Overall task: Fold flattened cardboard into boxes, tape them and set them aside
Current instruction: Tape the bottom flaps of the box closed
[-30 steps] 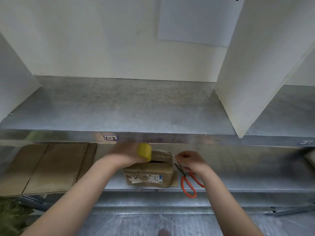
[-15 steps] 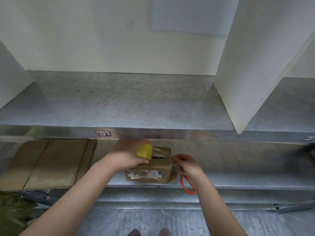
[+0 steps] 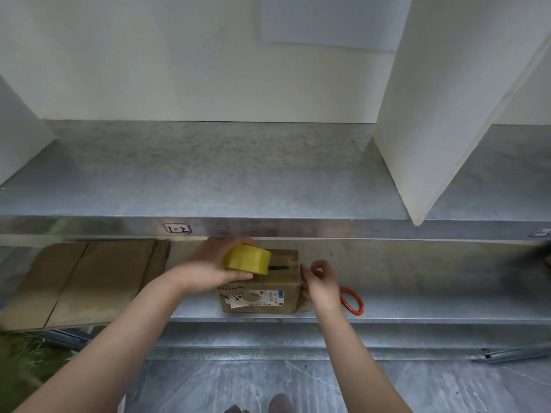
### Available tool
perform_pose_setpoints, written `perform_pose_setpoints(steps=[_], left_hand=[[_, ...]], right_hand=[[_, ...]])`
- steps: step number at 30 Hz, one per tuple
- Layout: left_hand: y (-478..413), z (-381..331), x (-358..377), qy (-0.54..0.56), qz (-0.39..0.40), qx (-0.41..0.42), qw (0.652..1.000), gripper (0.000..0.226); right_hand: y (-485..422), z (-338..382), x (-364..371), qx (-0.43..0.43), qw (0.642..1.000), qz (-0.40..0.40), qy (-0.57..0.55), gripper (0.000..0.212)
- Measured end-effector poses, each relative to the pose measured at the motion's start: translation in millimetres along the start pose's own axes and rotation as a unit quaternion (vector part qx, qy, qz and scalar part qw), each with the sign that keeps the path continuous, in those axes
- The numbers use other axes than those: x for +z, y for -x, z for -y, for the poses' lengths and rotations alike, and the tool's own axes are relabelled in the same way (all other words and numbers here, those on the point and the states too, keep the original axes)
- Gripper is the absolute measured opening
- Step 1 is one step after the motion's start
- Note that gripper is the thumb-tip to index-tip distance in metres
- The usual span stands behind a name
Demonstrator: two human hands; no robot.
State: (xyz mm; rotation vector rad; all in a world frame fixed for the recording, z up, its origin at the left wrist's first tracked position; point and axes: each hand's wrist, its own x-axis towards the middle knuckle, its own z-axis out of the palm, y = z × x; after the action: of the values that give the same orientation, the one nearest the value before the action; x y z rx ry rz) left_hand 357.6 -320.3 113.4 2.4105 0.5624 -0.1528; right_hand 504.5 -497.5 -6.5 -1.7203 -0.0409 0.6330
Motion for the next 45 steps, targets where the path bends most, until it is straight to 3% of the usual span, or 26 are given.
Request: perform_pose_setpoints(steps=[5, 9, 11, 16, 20, 23, 31, 34, 39, 45], left_hand=[[-1, 3, 2, 0.022, -0.005, -0.006, 1.0, 0.052], [2, 1, 5, 0.01, -0.02, 0.0, 1.0, 0.05], [3, 1, 6, 0.007, -0.027, 0.006, 1.0, 0.05], [2, -3, 2, 0.039, -0.045, 0.001, 0.998, 0.05], [-2, -7, -4, 0.046, -0.037, -0.021, 0.998, 0.048], [-4, -12, -5, 0.025, -0.023, -0.038, 0.999, 0.043], [1, -11, -9, 0.07, -0.019, -0.053, 0.996, 0.044], [3, -7, -9, 0.092, -0.026, -0.056, 0.994, 0.044], [6, -9, -7, 0.098, -0.041, -0.035, 0.994, 0.037], [9, -6, -5, 0.057, -0.067, -0.032, 0.996, 0.05]], right_hand=[[-4, -1, 4, -0.022, 0.998, -0.022, 0.057, 0.012], [4, -5, 5, -0.121, 0.984, -0.038, 0.125, 0.005], [13, -7, 1, -0.154, 0.979, -0.023, 0.128, 0.015], [32, -21, -8, -0.135, 0.989, 0.038, 0.048, 0.033], [32, -20, -6, -0.103, 0.994, 0.027, 0.0, 0.015], [36, -14, -3, -0.142, 0.987, 0.039, 0.068, 0.03], [42, -9, 6, -0.205, 0.96, 0.016, 0.192, 0.043], [41, -7, 7, -0.221, 0.943, 0.047, 0.243, 0.048], [33, -3, 4, -0.258, 0.897, 0.094, 0.347, 0.098], [24, -3, 2, -0.279, 0.88, 0.088, 0.374, 0.083]])
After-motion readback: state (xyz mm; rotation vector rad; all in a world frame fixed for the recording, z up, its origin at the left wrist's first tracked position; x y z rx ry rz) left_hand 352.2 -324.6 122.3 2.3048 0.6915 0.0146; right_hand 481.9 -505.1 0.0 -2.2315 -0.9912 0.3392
